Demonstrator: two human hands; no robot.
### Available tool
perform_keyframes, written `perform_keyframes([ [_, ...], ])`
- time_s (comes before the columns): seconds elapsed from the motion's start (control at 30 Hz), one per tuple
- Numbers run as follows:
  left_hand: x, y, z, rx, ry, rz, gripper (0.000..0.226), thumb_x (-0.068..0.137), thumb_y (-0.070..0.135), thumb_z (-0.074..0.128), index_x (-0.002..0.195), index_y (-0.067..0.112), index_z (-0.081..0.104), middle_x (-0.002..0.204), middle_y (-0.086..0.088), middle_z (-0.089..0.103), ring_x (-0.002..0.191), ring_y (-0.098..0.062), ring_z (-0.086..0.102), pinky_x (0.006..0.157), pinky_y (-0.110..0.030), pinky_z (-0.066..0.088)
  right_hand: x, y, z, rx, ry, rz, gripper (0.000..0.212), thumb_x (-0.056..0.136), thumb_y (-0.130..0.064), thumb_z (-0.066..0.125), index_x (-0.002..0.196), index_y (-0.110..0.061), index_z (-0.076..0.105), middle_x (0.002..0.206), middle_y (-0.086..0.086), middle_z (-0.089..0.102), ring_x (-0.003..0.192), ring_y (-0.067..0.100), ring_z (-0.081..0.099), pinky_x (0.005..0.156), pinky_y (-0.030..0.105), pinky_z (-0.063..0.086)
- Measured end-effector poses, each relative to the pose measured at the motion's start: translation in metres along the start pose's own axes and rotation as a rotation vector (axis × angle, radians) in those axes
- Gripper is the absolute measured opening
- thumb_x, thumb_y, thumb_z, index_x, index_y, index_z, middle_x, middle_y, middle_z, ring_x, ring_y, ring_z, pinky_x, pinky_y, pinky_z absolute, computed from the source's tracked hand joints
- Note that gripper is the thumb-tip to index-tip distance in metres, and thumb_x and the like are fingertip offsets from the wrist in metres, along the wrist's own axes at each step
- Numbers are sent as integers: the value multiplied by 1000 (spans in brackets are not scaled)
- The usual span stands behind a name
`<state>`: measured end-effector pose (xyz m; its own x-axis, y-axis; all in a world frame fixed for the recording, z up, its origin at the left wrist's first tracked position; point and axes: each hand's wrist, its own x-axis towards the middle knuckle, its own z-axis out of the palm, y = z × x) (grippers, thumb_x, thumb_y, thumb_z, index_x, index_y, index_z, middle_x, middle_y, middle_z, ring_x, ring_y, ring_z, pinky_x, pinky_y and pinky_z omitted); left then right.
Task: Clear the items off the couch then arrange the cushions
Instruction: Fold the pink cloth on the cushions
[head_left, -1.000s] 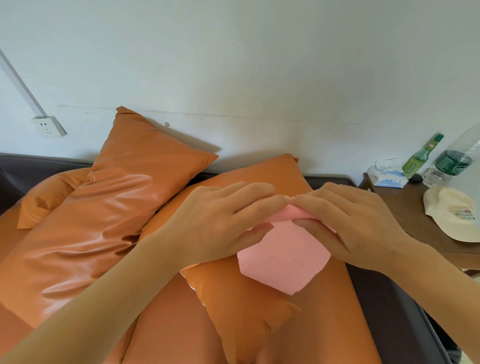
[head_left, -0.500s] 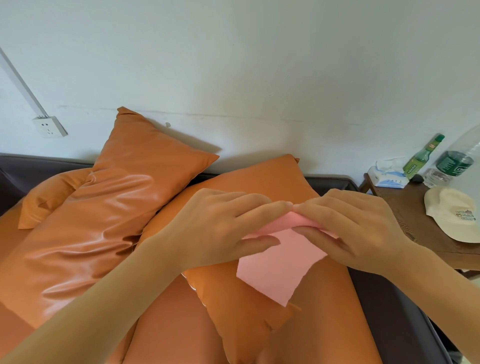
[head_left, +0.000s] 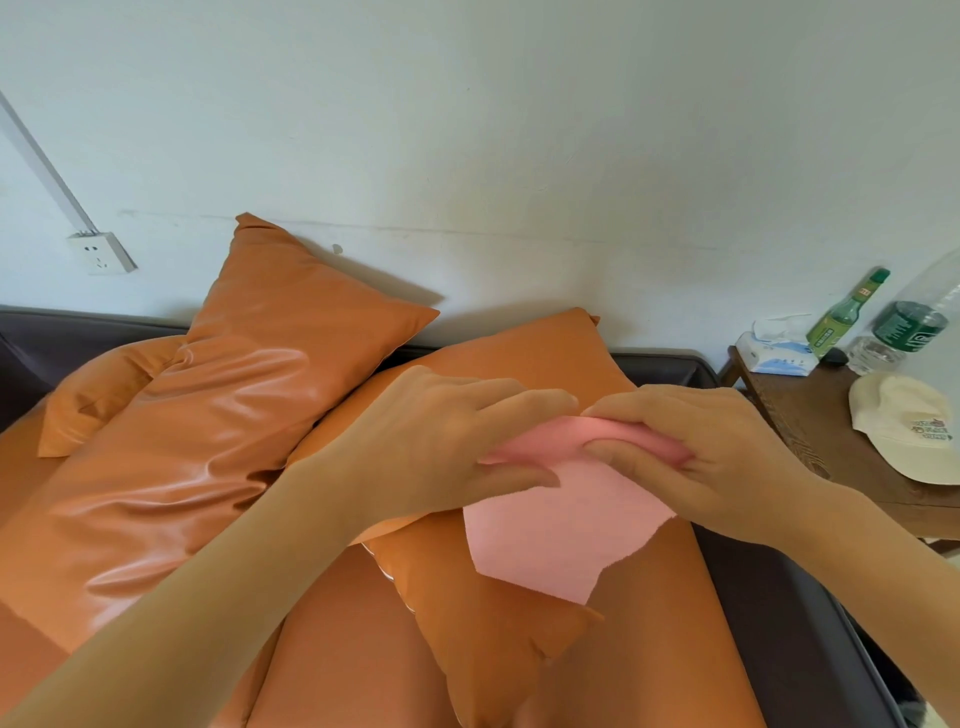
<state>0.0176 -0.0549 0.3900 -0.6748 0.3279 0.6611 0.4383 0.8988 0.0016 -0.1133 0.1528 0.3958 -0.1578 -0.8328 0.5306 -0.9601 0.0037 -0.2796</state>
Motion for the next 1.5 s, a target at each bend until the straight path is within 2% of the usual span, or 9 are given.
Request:
perform_keyframes([
  [0.27,-2,-3,0,6,-25,-21,23,99,32,53,106,17,69,68,6,61,50,-15,48,37,-34,33,7,-3,4,7,-19,-6,36,86,-49,60,116,-29,54,98,-12,67,78,12,64,57,37,53],
  [0.47,-5,-6,1,67,1,74,38,93,31,66,125,18,51,101,2,69,81,-15,64,42,-32,42,9,0,6,-37,-27,-55,27,95,-43,52,114,-25,57,81,-9,68,65,11,61,52,34,48],
  [0.63,-5,-7,0,131,27,140,23,92,9,63,113,15,54,95,-4,68,72,-19,61,40,-33,40,8,0,4,50,-65,29,44,90,-59,49,125,-32,49,104,-18,63,83,0,60,63,25,50],
  [0.73,-5,-9,1,80,14,123,18,98,18,55,116,14,55,94,-4,69,72,-20,64,44,-34,44,8,5,9,-41,-30,-96,43,86,-46,61,122,-26,49,115,-13,55,95,5,58,59,29,53],
  [0.87,-5,-7,4,122,13,130,22,97,19,58,118,11,56,94,-3,70,72,-20,64,49,-35,47,5,12,14,-131,73,-243,23,96,-25,57,117,-18,53,103,3,67,85,16,61,57,31,50],
  [1.07,-2,-8,1,181,80,212,32,88,-3,62,116,10,53,107,-4,52,75,-23,56,60,-30,44,6,8,10,-56,71,-163,33,93,-33,57,120,-16,50,95,0,69,76,12,61,50,36,51],
  [1.17,-4,-10,1,200,94,214,26,90,-1,60,114,8,55,103,-6,58,72,-24,58,57,-33,46,6,8,10,-52,96,-154,40,89,-37,62,121,-19,48,101,-3,63,80,13,60,52,36,52],
  [1.3,-5,-12,2,203,100,197,24,92,9,62,115,6,58,93,-8,70,69,-25,62,51,-38,49,5,13,14,-196,176,-350,33,88,-19,70,114,-13,51,110,0,54,82,23,63,56,35,53],
  [1.5,-4,-8,1,248,187,188,32,89,28,70,115,13,60,89,-2,70,65,-21,59,47,-35,44,6,14,13,-237,239,-406,28,87,-14,71,109,-8,55,95,8,70,76,24,66,60,34,53],
])
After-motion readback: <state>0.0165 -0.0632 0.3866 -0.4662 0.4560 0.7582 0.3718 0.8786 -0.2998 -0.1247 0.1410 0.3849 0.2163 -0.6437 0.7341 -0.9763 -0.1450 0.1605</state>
